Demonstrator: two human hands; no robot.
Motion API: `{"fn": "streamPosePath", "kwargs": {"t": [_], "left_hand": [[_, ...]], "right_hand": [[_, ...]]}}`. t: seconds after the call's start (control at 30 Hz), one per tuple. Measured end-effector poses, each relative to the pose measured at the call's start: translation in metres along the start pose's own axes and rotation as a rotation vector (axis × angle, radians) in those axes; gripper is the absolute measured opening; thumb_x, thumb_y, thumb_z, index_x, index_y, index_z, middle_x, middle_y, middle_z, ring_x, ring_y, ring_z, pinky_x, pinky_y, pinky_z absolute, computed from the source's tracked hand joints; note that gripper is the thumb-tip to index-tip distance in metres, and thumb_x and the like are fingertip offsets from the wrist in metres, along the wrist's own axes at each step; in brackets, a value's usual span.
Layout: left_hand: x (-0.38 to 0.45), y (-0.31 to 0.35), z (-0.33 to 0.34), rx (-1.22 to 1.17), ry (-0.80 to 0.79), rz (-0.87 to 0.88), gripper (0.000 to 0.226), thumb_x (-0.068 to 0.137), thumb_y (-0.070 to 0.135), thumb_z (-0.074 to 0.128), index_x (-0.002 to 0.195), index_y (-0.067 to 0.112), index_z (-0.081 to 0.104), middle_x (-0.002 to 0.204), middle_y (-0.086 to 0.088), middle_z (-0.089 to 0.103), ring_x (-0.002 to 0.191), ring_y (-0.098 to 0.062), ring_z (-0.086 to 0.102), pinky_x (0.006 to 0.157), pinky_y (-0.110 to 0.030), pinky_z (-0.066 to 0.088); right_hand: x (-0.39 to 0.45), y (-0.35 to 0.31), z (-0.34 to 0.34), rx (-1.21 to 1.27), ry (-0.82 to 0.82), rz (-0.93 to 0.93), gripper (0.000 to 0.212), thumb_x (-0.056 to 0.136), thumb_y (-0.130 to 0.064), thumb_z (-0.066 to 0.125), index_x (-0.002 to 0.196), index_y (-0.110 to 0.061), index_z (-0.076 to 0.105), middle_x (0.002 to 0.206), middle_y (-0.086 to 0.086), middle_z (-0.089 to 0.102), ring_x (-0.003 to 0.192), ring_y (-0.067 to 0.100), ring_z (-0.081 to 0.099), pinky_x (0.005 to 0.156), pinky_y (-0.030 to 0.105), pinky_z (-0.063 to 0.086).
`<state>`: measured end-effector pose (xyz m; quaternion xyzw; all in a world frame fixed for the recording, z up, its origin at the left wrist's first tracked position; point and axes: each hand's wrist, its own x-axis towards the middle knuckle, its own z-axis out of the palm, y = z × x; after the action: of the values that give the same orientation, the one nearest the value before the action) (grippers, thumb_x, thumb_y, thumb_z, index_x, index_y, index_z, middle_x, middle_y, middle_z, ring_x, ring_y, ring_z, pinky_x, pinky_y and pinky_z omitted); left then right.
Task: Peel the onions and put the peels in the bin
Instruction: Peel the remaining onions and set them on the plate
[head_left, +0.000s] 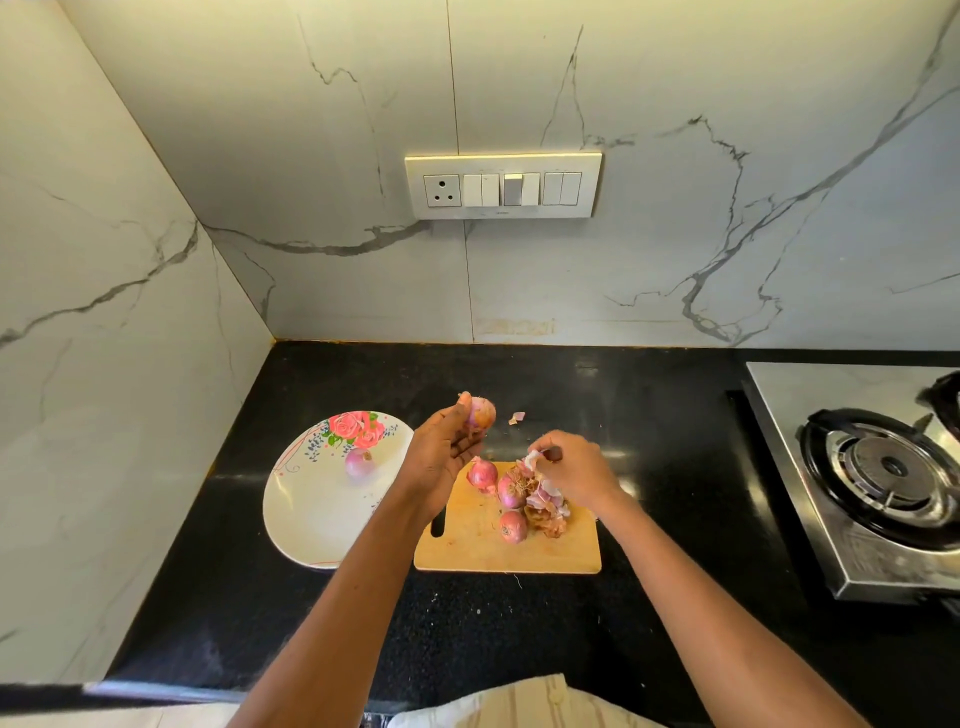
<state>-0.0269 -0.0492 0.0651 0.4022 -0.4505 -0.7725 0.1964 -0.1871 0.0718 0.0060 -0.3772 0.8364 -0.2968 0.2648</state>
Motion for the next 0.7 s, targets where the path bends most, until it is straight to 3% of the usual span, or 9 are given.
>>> {"fn": "streamPosePath", "kwargs": {"t": [0.13,0.27,0.47,0.7], "left_hand": [[-0.002,-0.002,0.009,-0.088,-0.032,-0.045,0.026,0.102,0.034,0.058,0.116,0.012,0.062,0.120,-0.015,0.066,0.112,-0.027,0.066,0.100,-0.034,0.054],[-0.001,-0.002,0.010,-0.103,-0.029,-0.032,0.025,0.101,0.029,0.060,0.119,0.012,0.060,0.123,-0.014,0.065,0.111,-0.028,0.067,0.096,-0.034,0.056],[0.003,-0.004,0.006,-0.118,-0.030,0.045,0.026,0.100,0.022,0.061,0.125,0.015,0.060,0.124,-0.011,0.068,0.109,-0.027,0.070,0.093,-0.034,0.058],[0.005,-0.007,0.020,-0.070,-0.026,0.085,0.026,0.097,0.019,0.065,0.122,0.013,0.063,0.117,-0.013,0.071,0.109,-0.030,0.071,0.096,-0.039,0.058]], "right_hand": [[-0.007,0.009,0.019,-0.085,-0.067,-0.038,0.024,0.099,-0.019,0.060,0.118,-0.014,0.074,0.118,-0.001,0.073,0.107,0.010,0.064,0.082,0.019,0.042],[-0.005,0.007,0.011,-0.082,0.000,-0.047,0.028,0.099,-0.028,0.063,0.127,-0.024,0.068,0.126,-0.003,0.063,0.106,0.012,0.063,0.094,0.029,0.051],[-0.010,-0.054,-0.025,0.279,0.159,-0.276,0.030,0.095,-0.033,0.069,0.124,-0.025,0.070,0.111,-0.019,0.068,0.098,-0.014,0.063,0.083,0.007,0.051],[-0.015,-0.057,-0.021,0.198,0.273,-0.400,0.029,0.092,-0.028,0.073,0.120,-0.020,0.074,0.113,-0.007,0.074,0.101,0.004,0.068,0.086,0.016,0.057]]}}
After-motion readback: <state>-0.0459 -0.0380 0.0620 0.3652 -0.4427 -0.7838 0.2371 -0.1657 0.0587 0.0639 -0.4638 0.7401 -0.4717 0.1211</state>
